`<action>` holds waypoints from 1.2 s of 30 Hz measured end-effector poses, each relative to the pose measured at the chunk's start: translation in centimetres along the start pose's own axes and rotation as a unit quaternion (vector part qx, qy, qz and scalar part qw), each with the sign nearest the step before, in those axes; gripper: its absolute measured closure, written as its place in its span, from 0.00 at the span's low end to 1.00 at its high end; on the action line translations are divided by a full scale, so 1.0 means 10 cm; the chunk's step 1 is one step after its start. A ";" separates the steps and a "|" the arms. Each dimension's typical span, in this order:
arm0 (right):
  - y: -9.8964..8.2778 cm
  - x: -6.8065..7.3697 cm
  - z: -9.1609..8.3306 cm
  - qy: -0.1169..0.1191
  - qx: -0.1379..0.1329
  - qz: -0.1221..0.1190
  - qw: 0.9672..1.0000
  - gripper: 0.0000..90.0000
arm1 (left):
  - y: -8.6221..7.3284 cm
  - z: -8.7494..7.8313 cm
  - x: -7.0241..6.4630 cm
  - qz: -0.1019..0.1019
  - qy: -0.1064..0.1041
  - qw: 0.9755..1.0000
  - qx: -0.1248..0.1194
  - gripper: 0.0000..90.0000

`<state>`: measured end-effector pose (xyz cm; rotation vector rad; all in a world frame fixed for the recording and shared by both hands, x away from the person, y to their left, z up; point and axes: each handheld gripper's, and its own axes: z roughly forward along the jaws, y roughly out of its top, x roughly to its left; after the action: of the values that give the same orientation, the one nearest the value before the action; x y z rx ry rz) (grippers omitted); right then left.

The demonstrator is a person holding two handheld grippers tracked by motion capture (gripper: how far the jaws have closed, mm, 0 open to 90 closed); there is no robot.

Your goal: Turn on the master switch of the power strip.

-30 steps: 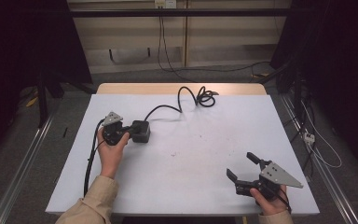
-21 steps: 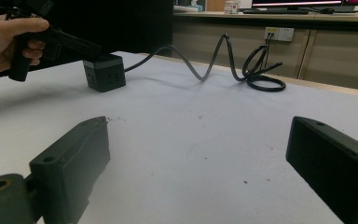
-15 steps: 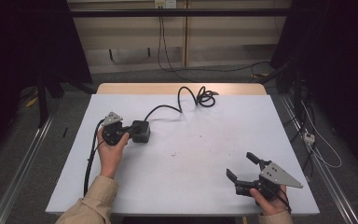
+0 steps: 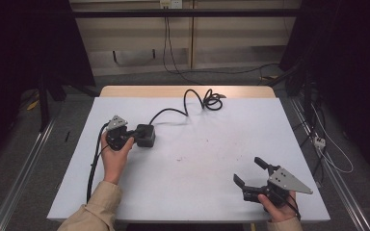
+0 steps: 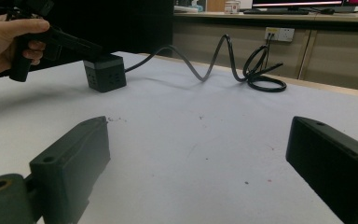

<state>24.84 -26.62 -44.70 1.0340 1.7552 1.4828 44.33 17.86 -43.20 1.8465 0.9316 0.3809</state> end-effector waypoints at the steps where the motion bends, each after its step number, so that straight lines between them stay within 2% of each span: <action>1: 0.00 0.00 0.00 0.000 0.000 0.000 1.000 0.06 | 0.00 0.00 -0.01 -0.001 0.002 1.000 -0.001 1.00; 3: 0.00 0.00 0.00 0.000 0.000 0.001 1.000 0.06 | 0.00 0.00 -0.01 0.006 0.005 1.000 0.002 1.00; 12: 0.00 0.00 0.00 0.000 0.000 0.001 1.000 0.06 | 0.00 0.00 -0.01 -0.003 0.003 1.000 0.000 1.00; 36: 0.00 0.01 0.00 0.001 0.000 -0.001 1.000 0.06 | 0.01 0.01 -0.02 -0.005 0.007 1.000 0.003 1.00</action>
<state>24.85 -26.54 -44.71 1.0323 1.7570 1.4823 44.24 17.62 -43.10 1.8466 0.9528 0.3863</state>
